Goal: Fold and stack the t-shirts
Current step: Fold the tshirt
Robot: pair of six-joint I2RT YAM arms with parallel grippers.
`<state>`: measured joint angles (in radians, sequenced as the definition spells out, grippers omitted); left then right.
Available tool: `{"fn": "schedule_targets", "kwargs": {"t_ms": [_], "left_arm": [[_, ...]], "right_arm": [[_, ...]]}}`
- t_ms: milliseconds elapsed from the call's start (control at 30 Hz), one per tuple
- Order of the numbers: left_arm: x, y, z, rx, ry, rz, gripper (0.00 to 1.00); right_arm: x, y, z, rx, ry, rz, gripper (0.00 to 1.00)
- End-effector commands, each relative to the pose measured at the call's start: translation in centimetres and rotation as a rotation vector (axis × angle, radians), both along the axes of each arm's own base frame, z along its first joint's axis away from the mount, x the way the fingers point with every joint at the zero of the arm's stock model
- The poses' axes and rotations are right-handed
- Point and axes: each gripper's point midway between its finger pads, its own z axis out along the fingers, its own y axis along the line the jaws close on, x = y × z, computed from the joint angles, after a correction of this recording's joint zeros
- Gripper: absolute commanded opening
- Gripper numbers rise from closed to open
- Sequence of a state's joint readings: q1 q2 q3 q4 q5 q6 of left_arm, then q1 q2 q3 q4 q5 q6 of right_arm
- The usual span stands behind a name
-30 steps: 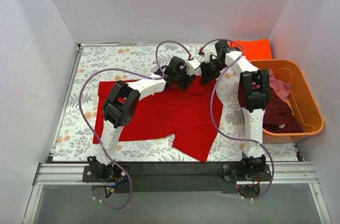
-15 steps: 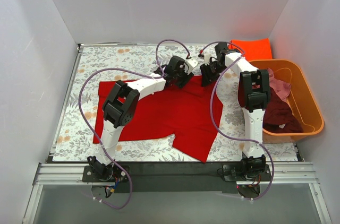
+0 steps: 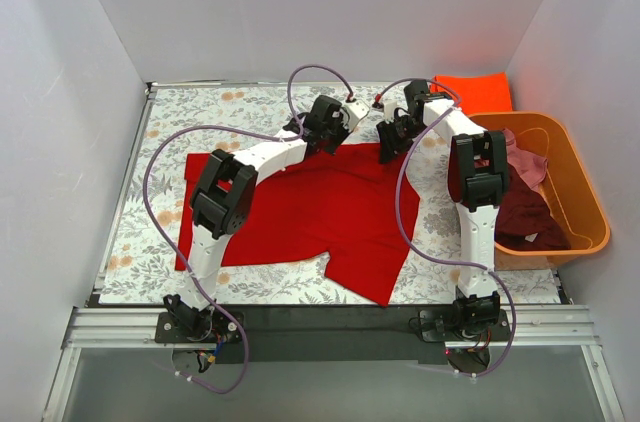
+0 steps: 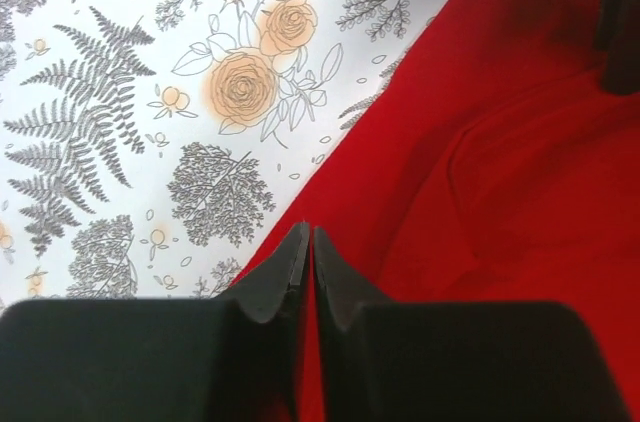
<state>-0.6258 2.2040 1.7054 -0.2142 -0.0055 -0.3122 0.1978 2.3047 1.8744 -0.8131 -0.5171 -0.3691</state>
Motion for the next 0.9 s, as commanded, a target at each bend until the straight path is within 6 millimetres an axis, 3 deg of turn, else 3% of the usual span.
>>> {"fn": "schedule_targets", "kwargs": {"t_ms": [0, 133, 267, 333, 567, 733, 867], "left_arm": [[-0.3, -1.0, 2.6, -0.095, 0.03, -0.063, 0.04], [-2.8, -2.7, 4.5, -0.174, 0.068, -0.168, 0.2], [-4.5, -3.4, 3.7, -0.15, 0.097, -0.19, 0.37], [-4.9, -3.5, 3.0, -0.149, 0.12, -0.181, 0.4], [-4.8, -3.7, 0.9, -0.102, 0.137, -0.154, 0.41], [-3.9, -3.3, -0.9, -0.058, 0.145, -0.101, 0.38], [-2.6, -2.9, -0.9, -0.039, 0.111, -0.051, 0.34]], "right_arm": [[-0.5, 0.7, 2.4, 0.038, -0.025, 0.021, 0.29], [-0.5, 1.0, 2.6, 0.045, -0.026, 0.025, 0.26], [-0.5, 1.0, 2.5, 0.049, -0.023, 0.025, 0.22], [-0.5, 1.0, 2.5, 0.049, -0.023, 0.025, 0.19], [-0.3, 1.0, 2.8, 0.053, -0.03, 0.027, 0.02], [-0.3, 1.2, 3.2, 0.061, -0.033, 0.027, 0.01], [-0.5, 1.3, 3.5, 0.068, -0.028, 0.029, 0.01]]}}
